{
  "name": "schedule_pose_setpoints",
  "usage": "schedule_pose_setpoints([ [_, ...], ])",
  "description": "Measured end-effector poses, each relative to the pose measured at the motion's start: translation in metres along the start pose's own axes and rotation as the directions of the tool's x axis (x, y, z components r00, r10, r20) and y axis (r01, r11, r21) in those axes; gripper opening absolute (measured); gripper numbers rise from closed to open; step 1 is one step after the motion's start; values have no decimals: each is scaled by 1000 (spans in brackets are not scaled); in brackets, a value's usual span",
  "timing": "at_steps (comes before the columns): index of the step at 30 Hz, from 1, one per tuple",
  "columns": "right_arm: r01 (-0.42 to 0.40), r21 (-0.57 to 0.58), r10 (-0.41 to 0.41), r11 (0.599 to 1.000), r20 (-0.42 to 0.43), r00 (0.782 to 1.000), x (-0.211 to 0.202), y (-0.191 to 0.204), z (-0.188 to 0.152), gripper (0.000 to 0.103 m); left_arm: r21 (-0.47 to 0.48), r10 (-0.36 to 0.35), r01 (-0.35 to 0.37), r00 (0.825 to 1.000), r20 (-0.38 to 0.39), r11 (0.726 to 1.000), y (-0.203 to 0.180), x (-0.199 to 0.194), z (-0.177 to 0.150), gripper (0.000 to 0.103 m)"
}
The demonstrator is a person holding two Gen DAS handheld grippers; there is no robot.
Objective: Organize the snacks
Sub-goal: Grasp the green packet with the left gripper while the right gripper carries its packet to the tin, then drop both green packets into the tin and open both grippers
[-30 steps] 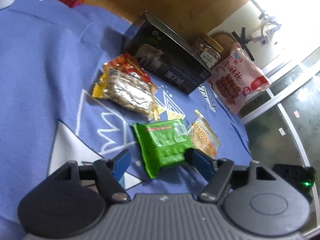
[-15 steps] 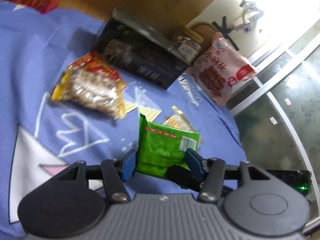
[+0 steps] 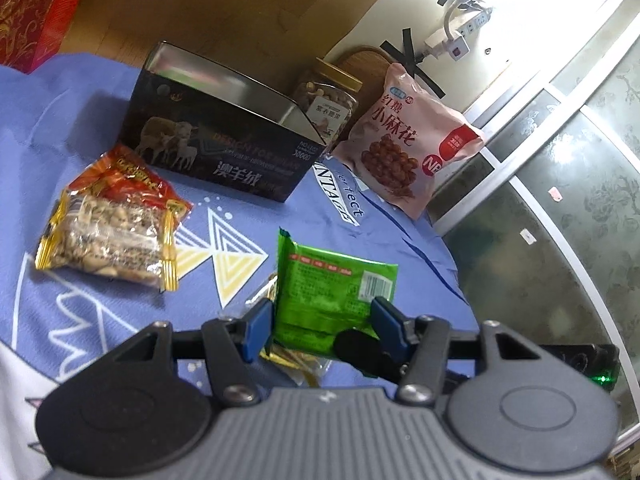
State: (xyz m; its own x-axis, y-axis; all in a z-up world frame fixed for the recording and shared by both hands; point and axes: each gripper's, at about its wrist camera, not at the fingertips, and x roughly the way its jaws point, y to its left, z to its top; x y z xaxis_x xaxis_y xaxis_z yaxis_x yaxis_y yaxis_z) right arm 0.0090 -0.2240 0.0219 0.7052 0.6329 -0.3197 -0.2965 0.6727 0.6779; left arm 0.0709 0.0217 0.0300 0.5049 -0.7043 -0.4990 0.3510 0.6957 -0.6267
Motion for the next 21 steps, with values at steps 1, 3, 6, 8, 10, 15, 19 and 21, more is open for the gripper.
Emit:
schedule_pose_setpoints([
  [1, 0, 2, 0, 1000, -1, 1000, 1, -1, 1, 20, 3, 5, -5, 1000, -1, 1000, 0, 1, 2, 54],
  [3, -1, 2, 1, 1000, -7, 1000, 6, -3, 7, 20, 19, 21, -22, 1000, 5, 1000, -2, 4, 8, 54],
  [6, -11, -15, 11, 1000, -8, 1000, 16, -2, 23, 20, 58, 35, -37, 999, 32, 998, -6, 5, 26, 54],
  [8, -21, -34, 21, 999, 2, 1000, 22, 0, 38, 20, 84, 36, -41, 998, 59, 996, -9, 6, 44, 54],
  [10, -34, -54, 35, 998, 15, 999, 32, 2, 60, 20, 116, 42, -53, 995, 92, 992, -13, 9, 66, 54],
  [15, -10, -112, 16, 994, 49, 999, 67, 0, 115, 21, 166, 74, -100, 986, 152, 981, -16, 38, 124, 54],
  [19, 75, -178, -65, 981, 65, 996, 100, -11, 144, 20, 155, 83, -103, 988, 134, 983, -3, 77, 159, 53],
  [21, 136, -231, -123, 964, 70, 990, 116, -17, 150, 22, 148, 103, -120, 988, 118, 982, 2, 97, 166, 53],
])
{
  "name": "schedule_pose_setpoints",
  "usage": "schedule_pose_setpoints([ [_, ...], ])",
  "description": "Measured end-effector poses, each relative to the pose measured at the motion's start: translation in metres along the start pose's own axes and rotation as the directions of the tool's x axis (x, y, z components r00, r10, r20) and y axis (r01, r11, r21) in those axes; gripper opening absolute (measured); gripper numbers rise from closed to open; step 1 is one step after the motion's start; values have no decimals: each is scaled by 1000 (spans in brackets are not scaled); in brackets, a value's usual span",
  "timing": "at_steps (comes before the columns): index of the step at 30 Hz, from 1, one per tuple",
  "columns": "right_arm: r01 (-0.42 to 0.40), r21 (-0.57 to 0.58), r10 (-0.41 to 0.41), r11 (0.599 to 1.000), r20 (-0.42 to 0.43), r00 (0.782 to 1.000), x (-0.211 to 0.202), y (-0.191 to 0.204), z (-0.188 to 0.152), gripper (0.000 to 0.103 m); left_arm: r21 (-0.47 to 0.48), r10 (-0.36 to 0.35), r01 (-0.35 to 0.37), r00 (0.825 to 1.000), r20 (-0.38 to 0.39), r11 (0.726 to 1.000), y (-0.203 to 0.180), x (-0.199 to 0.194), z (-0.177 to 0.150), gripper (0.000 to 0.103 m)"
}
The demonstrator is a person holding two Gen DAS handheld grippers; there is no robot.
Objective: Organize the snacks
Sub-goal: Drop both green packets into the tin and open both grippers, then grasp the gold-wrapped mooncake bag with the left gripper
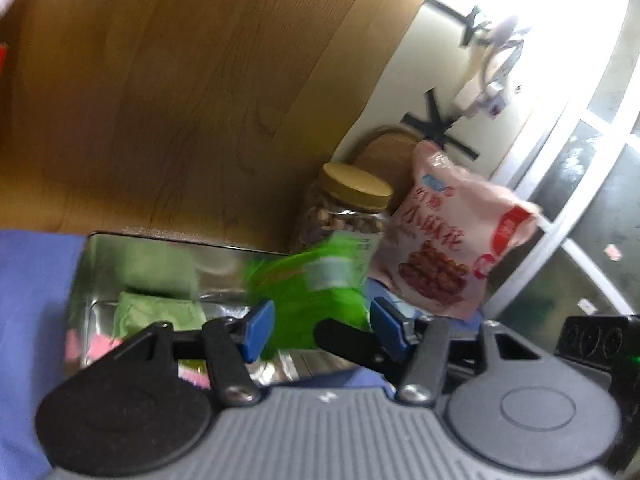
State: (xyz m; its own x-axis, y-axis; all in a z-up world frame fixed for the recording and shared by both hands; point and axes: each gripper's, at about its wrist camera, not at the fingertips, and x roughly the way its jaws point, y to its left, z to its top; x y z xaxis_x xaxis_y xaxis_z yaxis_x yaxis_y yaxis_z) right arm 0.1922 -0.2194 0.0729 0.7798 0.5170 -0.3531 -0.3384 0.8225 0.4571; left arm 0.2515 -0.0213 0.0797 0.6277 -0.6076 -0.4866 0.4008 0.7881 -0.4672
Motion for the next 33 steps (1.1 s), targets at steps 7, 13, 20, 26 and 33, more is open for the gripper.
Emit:
schedule_pose_setpoints([
  [7, 122, -13, -121, 992, 57, 991, -17, -21, -9, 29, -7, 53, -53, 999, -9, 999, 8, 4, -6, 53],
  [13, 93, 90, -98, 992, 53, 994, -77, -38, -39, 32, 32, 6, -6, 1000, -9, 999, -4, -51, -38, 56],
  [20, 35, 248, -16, 968, -78, 997, -105, -49, -99, 32, -49, -56, 51, 992, -110, 997, 0, -105, -115, 62],
  [26, -15, 268, 52, 963, -134, 990, -121, -23, -133, 32, -149, -80, 55, 983, -167, 987, 7, -114, -162, 62],
  [33, 38, 39, -34, 999, -112, 993, -146, 25, -144, 50, -173, -73, 45, 985, -156, 984, 18, -118, -166, 62],
])
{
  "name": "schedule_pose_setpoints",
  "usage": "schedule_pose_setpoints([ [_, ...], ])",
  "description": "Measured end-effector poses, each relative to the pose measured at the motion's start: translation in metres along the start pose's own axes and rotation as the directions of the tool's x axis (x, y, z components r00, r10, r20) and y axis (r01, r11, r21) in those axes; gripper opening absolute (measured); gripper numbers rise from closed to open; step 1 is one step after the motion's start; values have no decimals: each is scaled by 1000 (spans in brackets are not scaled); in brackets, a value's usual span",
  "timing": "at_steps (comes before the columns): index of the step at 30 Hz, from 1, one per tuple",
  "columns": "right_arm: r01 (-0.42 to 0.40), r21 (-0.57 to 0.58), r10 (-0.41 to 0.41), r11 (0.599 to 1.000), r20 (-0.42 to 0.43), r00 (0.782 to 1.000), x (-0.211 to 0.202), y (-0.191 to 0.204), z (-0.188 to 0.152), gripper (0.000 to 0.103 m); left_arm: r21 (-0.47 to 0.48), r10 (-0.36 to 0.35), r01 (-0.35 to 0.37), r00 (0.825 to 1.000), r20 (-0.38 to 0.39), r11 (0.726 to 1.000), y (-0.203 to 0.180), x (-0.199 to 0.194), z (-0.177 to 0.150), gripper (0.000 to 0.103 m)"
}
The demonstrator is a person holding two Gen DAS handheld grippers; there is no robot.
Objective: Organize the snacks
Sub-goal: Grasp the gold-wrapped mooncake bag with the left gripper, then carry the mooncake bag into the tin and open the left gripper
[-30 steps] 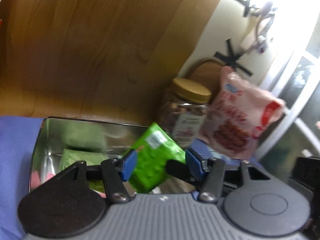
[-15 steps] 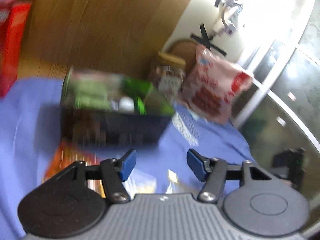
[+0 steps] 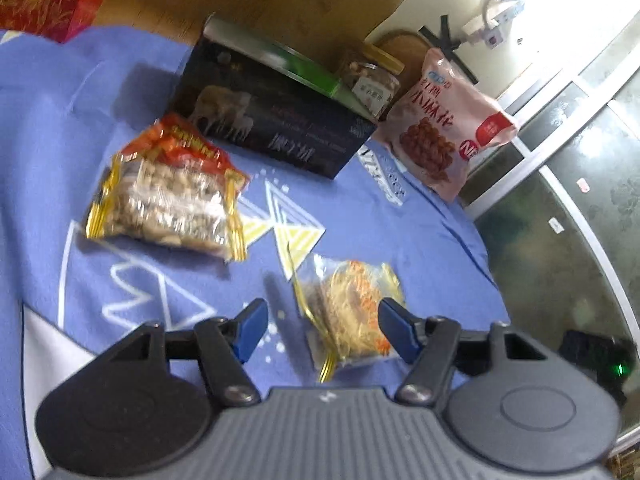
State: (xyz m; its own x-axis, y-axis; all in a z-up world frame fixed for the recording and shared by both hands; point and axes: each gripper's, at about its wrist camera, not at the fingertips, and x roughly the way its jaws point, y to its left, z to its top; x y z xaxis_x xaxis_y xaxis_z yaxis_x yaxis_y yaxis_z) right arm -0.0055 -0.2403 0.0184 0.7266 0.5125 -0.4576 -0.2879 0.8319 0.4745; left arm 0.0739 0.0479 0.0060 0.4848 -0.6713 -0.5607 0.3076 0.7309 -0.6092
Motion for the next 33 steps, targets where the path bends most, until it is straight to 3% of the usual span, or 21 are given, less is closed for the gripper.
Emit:
schedule_pose_setpoints([
  [1, 10, -42, -10, 999, 4, 1000, 0, 5, -1, 59, 7, 3, -3, 1000, -1, 1000, -2, 2, 2, 62],
  [4, 72, -167, -72, 983, 3, 997, 7, 15, -5, 60, 27, 5, -5, 1000, -13, 1000, -7, 7, 3, 62],
  [7, 78, -225, -86, 971, -23, 996, 18, 19, -11, 60, 35, 7, -6, 999, -38, 999, -10, 16, -1, 62],
  [10, 78, -264, -89, 961, -31, 996, 28, 23, -15, 60, 35, -2, 5, 998, -62, 999, -12, 26, -10, 51],
  [13, 95, -325, -108, 941, -22, 994, 29, 37, -21, 55, 74, 20, -15, 998, -58, 997, -19, 27, -15, 41],
  [17, 139, -419, -143, 897, 22, 990, 26, 56, -26, 44, 106, 33, -29, 999, -36, 994, -30, 16, -13, 41],
  [20, 165, -473, -149, 865, 71, 986, 24, 66, -25, 42, 114, 30, -29, 1000, -5, 993, -33, 5, -3, 41],
  [26, 179, -484, -118, 856, 155, 981, 34, 71, 10, 40, 159, 27, -41, 996, 86, 986, -43, -10, 36, 41],
  [30, 208, -524, -100, 826, 226, 969, 53, 77, 53, 40, 191, 28, -62, 984, 176, 980, -51, -11, 81, 40],
  [33, 187, -510, -74, 839, 234, 969, 77, 73, 91, 40, 194, 51, -97, 971, 232, 976, -49, -6, 115, 40],
])
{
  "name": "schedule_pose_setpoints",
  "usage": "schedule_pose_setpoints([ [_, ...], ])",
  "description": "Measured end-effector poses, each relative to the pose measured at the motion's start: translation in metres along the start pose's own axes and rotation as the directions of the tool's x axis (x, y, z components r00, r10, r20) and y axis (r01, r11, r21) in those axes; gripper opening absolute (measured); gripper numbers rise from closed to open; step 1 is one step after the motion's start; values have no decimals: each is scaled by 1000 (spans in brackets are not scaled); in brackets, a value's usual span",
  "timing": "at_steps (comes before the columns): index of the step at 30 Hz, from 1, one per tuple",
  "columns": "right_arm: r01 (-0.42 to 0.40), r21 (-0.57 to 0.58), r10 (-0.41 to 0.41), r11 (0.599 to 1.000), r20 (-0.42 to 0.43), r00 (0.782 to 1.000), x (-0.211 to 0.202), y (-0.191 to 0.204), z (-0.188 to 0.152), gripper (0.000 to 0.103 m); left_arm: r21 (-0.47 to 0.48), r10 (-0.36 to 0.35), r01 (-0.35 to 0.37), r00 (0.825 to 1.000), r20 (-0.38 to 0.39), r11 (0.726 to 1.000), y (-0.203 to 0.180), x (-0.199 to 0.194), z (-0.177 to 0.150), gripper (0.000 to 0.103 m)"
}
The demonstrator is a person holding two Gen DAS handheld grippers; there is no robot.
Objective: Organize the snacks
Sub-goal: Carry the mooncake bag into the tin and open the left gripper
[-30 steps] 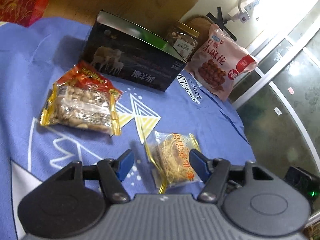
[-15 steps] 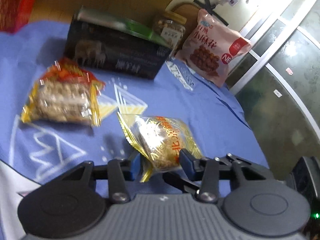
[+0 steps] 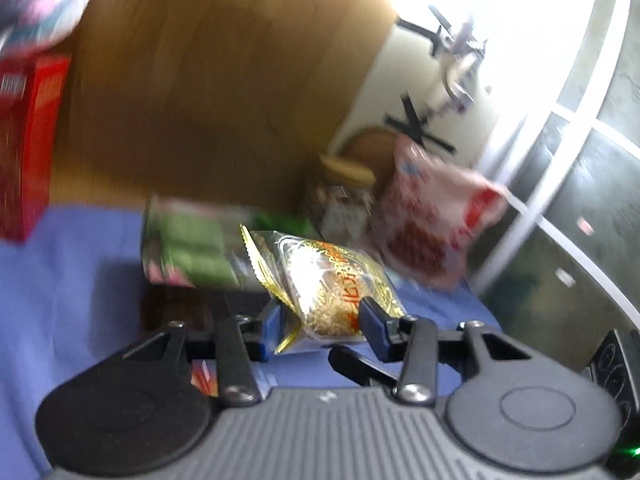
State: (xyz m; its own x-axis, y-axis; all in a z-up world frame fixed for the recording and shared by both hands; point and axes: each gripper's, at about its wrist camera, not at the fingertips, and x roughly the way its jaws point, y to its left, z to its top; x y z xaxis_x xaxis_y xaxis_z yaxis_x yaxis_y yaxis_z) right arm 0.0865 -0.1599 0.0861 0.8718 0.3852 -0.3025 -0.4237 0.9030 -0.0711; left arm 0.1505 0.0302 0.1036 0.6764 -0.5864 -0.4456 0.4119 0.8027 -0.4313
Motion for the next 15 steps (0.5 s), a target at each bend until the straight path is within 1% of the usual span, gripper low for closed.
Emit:
schedule_pose_setpoints([
  [2, -11, 17, 11, 1000, -4, 1000, 25, -10, 12, 40, -12, 31, -31, 999, 17, 999, 11, 15, 18, 40],
  [4, -23, 43, 24, 999, -23, 999, 53, -17, 19, 41, -33, 70, -69, 997, 17, 997, 25, 30, 31, 41],
  [6, -29, 62, 32, 998, -44, 998, 79, -22, 20, 44, -46, 106, -106, 994, 9, 993, 36, 46, 38, 41],
  [8, -14, 55, 18, 998, -76, 997, 100, -23, 18, 47, -46, 159, -159, 987, -6, 986, 47, 62, 41, 43],
  [10, 16, 66, -10, 998, -94, 996, 106, -20, 12, 47, -33, 213, -214, 976, -32, 976, 52, 75, 39, 44],
  [12, 18, 114, -7, 993, -92, 996, 99, -25, 9, 47, -24, 213, -214, 976, -35, 977, 55, 72, 34, 44],
  [15, 9, 166, 2, 986, -64, 998, 72, -25, 3, 47, -22, 203, -203, 979, 3, 979, 53, 53, 28, 44],
])
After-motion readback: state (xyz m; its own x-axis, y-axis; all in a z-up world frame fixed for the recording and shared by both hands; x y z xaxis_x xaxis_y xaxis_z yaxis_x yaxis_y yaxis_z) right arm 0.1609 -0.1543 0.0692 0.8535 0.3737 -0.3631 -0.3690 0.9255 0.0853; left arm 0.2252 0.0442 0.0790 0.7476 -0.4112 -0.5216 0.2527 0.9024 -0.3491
